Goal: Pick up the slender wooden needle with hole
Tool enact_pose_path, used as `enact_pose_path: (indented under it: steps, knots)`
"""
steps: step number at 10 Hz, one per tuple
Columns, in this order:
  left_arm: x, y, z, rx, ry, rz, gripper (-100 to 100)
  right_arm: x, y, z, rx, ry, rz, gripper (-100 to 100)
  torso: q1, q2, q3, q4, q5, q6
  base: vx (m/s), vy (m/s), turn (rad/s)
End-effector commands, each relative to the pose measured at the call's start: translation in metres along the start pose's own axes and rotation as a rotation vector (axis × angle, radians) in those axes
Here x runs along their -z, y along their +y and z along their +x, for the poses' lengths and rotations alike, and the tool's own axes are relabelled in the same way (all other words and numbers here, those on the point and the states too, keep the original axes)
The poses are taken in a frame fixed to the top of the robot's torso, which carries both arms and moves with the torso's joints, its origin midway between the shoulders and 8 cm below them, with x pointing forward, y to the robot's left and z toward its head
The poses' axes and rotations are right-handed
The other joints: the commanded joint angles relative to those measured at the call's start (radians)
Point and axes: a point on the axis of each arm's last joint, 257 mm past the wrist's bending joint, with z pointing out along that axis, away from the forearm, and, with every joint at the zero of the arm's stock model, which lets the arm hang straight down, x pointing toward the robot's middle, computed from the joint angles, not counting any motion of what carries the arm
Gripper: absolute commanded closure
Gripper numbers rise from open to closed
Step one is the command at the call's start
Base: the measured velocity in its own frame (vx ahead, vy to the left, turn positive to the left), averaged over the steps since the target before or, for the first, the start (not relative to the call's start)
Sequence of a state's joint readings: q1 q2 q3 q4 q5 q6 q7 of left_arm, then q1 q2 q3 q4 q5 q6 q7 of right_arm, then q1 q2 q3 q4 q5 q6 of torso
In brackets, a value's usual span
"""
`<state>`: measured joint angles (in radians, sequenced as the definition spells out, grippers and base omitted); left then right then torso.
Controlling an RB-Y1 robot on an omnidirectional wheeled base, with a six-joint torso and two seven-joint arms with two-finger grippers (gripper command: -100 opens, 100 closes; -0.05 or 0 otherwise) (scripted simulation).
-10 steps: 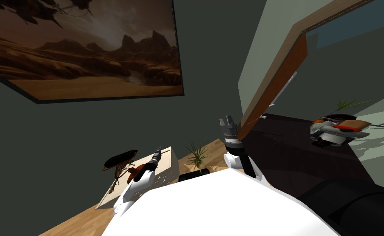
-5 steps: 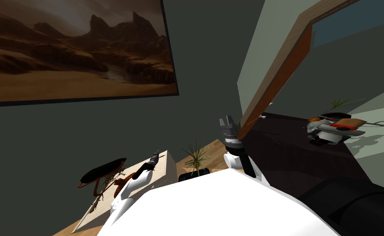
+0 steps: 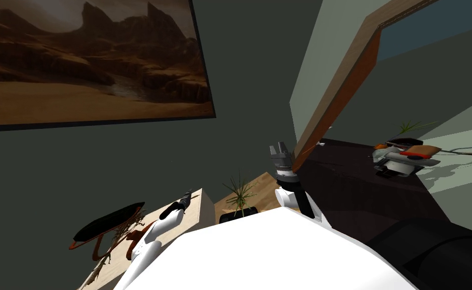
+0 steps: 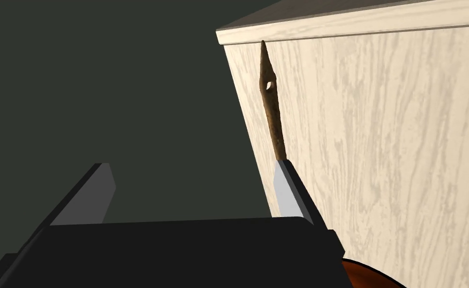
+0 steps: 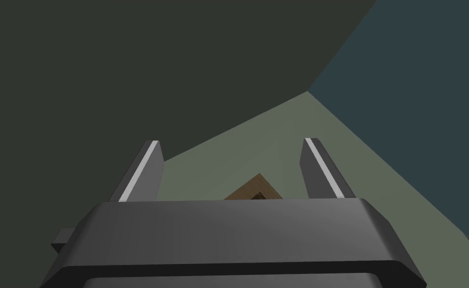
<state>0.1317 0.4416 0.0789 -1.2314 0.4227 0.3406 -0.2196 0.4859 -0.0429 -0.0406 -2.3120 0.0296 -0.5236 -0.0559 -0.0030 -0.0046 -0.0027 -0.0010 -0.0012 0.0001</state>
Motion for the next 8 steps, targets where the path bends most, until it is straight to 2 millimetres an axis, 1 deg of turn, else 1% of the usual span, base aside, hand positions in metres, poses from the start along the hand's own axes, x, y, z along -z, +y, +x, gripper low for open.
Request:
enact_pose_path:
  steps: [1, 2, 3, 4, 5, 6, 7, 8]
  knots:
    - [-0.003, 0.019, -0.007, 0.007, -0.006, -0.064, -100, 0.000, 0.000, 0.000, 0.000, 0.000, 0.000, 0, 0.000, 0.000, 0.000, 0.000, 0.000, 0.000, 0.044, -0.032, -0.030]
    - [-0.006, 0.029, -0.019, 0.018, -0.021, -0.104, -100, 0.000, 0.000, 0.000, 0.000, 0.000, 0.000, 0, 0.001, 0.002, 0.001, 0.000, 0.000, 0.000, 0.064, -0.035, -0.036]
    - [-0.006, 0.039, -0.019, 0.021, -0.018, -0.134, -100, 0.000, 0.000, 0.000, 0.000, 0.000, 0.000, 0, 0.001, 0.001, 0.001, 0.000, 0.000, 0.000, 0.067, -0.030, -0.026]
    - [-0.008, 0.043, -0.028, 0.033, -0.024, -0.170, -100, 0.000, 0.000, 0.000, 0.000, 0.000, 0.000, 0, 0.001, 0.001, 0.000, 0.000, 0.000, 0.000, 0.064, -0.015, -0.040]
    - [-0.007, 0.056, -0.029, 0.037, -0.026, -0.197, -100, 0.000, 0.000, 0.000, 0.000, 0.000, 0.000, 0, 0.002, 0.001, 0.000, 0.000, 0.000, 0.000, 0.070, -0.021, -0.037]
    - [-0.008, 0.063, -0.037, 0.052, -0.030, -0.241, -100, 0.000, 0.000, 0.000, 0.000, 0.000, 0.000, 0, 0.002, 0.001, 0.000, 0.000, 0.001, 0.000, 0.085, -0.017, -0.038]
    - [-0.007, 0.076, -0.038, 0.058, -0.034, -0.266, -100, 0.000, 0.000, 0.000, 0.000, 0.000, 0.000, 0, 0.002, 0.000, 0.000, 0.000, 0.000, 0.000, 0.070, -0.004, -0.035]
    - [-0.007, 0.083, -0.044, 0.076, -0.035, -0.308, -100, 0.000, 0.000, 0.000, 0.000, 0.000, 0.000, 0, 0.003, 0.000, 0.000, 0.000, 0.001, 0.000, 0.077, 0.006, -0.046]
